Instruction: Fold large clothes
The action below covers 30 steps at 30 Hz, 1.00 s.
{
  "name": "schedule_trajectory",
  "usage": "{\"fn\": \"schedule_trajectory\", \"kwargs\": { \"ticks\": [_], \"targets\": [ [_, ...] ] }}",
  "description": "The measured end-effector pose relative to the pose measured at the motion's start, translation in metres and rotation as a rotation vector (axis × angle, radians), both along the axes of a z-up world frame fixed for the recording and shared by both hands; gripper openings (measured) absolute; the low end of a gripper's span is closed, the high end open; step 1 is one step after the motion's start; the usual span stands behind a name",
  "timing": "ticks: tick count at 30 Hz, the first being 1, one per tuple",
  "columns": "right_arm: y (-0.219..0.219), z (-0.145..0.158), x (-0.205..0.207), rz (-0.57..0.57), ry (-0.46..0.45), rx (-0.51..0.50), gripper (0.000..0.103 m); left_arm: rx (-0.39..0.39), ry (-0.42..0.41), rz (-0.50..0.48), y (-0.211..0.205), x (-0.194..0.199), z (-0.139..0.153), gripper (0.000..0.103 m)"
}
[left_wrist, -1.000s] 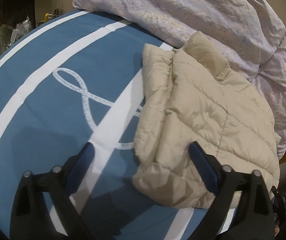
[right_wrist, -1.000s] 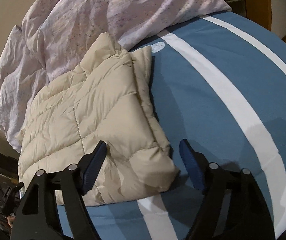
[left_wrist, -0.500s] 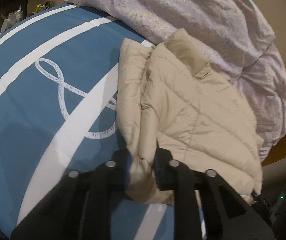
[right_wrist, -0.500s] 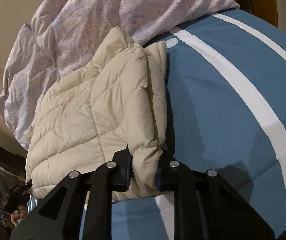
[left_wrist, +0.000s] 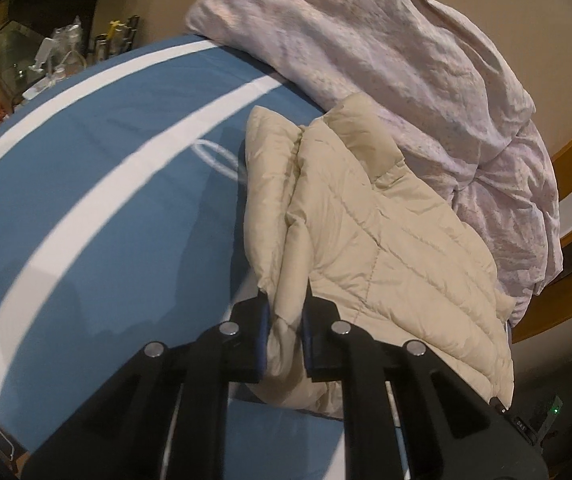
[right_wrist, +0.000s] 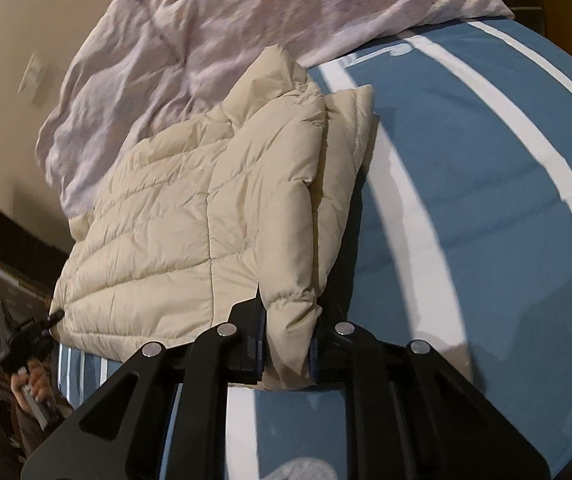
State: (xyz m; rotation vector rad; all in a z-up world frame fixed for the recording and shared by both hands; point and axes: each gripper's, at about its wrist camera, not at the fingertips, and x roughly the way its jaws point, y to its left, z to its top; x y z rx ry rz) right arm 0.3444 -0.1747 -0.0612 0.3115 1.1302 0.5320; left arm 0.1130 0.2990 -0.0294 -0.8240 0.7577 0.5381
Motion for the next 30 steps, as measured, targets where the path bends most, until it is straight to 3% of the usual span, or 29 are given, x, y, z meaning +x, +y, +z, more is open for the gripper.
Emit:
{"fn": "schedule_trajectory", "kwargs": {
  "ticks": [6, 11, 13, 14, 16, 18, 24, 30],
  "targets": [
    [0.010, 0.006, -0.031, 0.040, -0.043, -0.071, 0.016, 0.010, 0.011, -0.013, -0.001, -0.031, -0.004, 0.014],
    [0.009, 0.021, -0.038, -0.020, -0.110, -0.162, 0.028, 0.041, 0.023, -0.025, -0.005, -0.037, -0.005, 0.023],
    [0.006, 0.033, -0.040, -0.068, -0.171, -0.201, 0.030, 0.040, 0.017, -0.033, -0.005, -0.038, -0.005, 0.042],
    [0.006, 0.045, -0.043, -0.087, -0.227, -0.219, 0.031, 0.041, 0.015, -0.035, -0.005, -0.038, -0.005, 0.046],
    [0.013, 0.057, -0.047, -0.072, -0.276, -0.210, 0.044, 0.052, 0.022, -0.040, -0.006, -0.036, -0.004, 0.055],
    [0.024, 0.061, -0.048, -0.040, -0.298, -0.204, 0.046, 0.051, 0.026, -0.039, -0.006, -0.035, -0.005, 0.062],
    [0.081, 0.047, -0.052, 0.087, -0.321, -0.251, 0.046, 0.007, 0.021, -0.027, -0.004, -0.032, -0.012, 0.072],
    [0.096, 0.027, -0.057, 0.084, -0.340, -0.322, 0.046, -0.030, 0.007, -0.004, 0.001, -0.034, -0.019, 0.072]
  ]
}}
